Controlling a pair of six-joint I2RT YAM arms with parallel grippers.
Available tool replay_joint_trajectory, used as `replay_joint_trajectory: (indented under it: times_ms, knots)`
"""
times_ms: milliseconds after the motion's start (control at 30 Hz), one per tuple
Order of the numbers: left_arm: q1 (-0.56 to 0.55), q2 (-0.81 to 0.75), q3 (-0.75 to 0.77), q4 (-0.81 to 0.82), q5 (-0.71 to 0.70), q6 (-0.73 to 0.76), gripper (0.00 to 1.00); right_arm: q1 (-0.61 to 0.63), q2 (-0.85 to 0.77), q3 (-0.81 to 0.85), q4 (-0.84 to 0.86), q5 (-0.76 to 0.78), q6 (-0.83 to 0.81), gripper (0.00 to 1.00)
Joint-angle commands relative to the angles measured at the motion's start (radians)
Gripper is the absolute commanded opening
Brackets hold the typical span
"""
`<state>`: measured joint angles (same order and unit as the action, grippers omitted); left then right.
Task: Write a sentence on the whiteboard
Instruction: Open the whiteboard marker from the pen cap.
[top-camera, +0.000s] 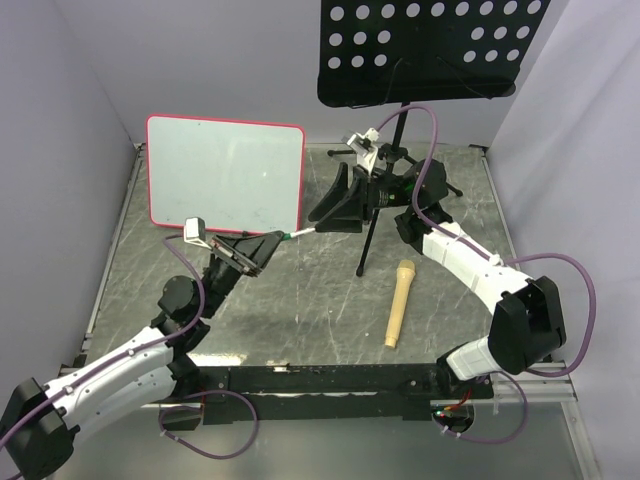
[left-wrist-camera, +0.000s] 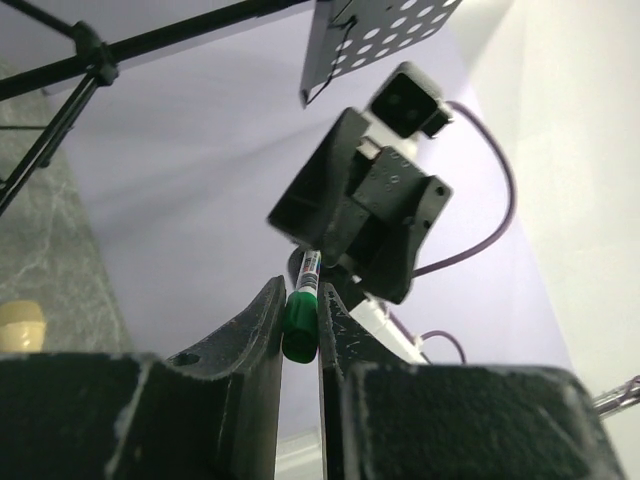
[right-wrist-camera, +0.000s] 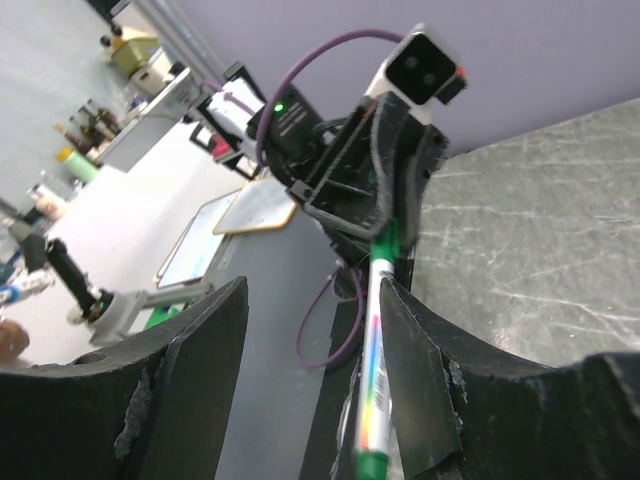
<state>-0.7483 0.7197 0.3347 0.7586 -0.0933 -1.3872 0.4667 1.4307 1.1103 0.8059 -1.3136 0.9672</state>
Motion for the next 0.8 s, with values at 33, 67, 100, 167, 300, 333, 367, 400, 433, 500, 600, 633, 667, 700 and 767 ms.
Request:
replay_joint_trajectory:
  times_ms: [33,67,100,167,300,333,367,400,433,500,600,633,667,700,767]
  knots:
    - [0.003,0.015,0.003,0.172,-0.036,-0.039,0.01,-0.005,-0.024,-0.012,-0.08,0.089,-0.093,0.62]
    - [0.003,0.018,0.006,0.177,-0.034,-0.038,0.01,-0.003,-0.026,-0.013,-0.097,0.099,-0.103,0.62]
    - [0.004,0.023,0.01,0.174,-0.033,-0.038,0.01,-0.003,-0.026,-0.015,-0.106,0.1,-0.107,0.62]
    - [0.003,0.023,0.018,0.154,-0.04,-0.035,0.01,-0.003,-0.02,-0.018,-0.088,0.096,-0.093,0.62]
    - [0.003,0.021,0.02,0.133,-0.059,-0.03,0.01,-0.002,-0.012,-0.012,-0.057,0.088,-0.064,0.61]
    - [0.004,0.023,0.021,0.133,-0.06,-0.03,0.01,0.0,-0.012,-0.01,-0.06,0.089,-0.064,0.6]
    - [0.004,0.029,0.024,0.134,-0.06,-0.03,0.01,-0.002,-0.01,-0.009,-0.062,0.089,-0.067,0.59]
    - [0.003,0.033,0.027,0.136,-0.06,-0.032,0.01,0.003,-0.009,-0.007,-0.063,0.088,-0.067,0.57]
    - [0.003,0.038,0.03,0.137,-0.062,-0.032,0.01,0.006,-0.006,-0.007,-0.063,0.086,-0.065,0.56]
    - [0.003,0.055,0.038,0.151,-0.059,-0.033,0.01,0.01,-0.003,-0.006,-0.068,0.086,-0.067,0.53]
    - [0.003,0.086,0.047,0.177,-0.054,-0.041,0.01,0.01,0.002,-0.006,-0.071,0.088,-0.068,0.49]
    - [0.003,0.09,0.047,0.183,-0.054,-0.042,0.01,0.012,0.004,-0.001,-0.074,0.086,-0.068,0.48]
    - [0.003,0.099,0.046,0.191,-0.056,-0.042,0.01,0.01,0.005,0.0,-0.079,0.086,-0.07,0.47]
    - [0.001,0.103,0.044,0.197,-0.057,-0.045,0.01,0.01,0.007,0.0,-0.085,0.086,-0.076,0.46]
    - [0.003,0.107,0.046,0.205,-0.063,-0.044,0.01,0.013,0.005,0.002,-0.103,0.088,-0.085,0.46]
